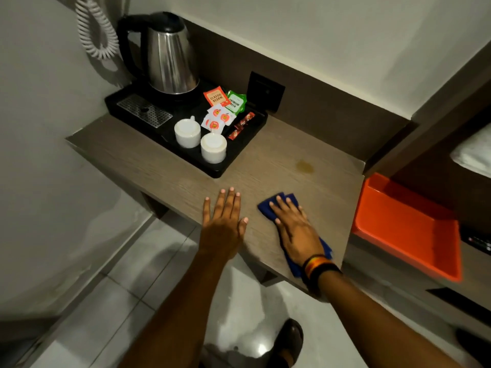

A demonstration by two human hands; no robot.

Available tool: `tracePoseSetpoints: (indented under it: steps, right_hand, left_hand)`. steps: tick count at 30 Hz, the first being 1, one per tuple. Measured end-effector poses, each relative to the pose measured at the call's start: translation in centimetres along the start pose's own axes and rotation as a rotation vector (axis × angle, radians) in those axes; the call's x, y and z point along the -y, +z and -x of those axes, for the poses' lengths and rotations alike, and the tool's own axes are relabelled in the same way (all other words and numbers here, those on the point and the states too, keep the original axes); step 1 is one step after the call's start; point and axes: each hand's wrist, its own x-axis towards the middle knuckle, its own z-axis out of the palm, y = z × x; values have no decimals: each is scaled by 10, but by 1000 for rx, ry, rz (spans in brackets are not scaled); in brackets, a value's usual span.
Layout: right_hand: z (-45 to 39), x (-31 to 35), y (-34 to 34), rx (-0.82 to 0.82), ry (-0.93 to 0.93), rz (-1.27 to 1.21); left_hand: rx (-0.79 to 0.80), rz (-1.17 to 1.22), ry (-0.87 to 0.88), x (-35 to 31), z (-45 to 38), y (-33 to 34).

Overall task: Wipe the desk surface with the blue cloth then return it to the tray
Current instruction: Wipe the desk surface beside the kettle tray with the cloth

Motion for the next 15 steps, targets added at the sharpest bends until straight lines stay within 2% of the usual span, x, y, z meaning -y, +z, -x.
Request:
tracePoseSetpoints:
  steps: [3,8,10,13,15]
  right_hand:
    - [17,-24,-9,-44,71,10]
    - [-61,-27,-4,-115,224,56]
    - [-67,-10,1,-90,142,74]
    - [-23,6,-3,13,-42,74]
    - [13,-7,-12,28,-20,43]
  left_hand:
    - [5,57,35,6,-3,0]
    - [-17,7,25,6,-4,10]
    - [-16,-54,26,3,-3,12]
    - [-62,-75,22,2,-2,6]
    - [-111,-66,45,1,-2,4]
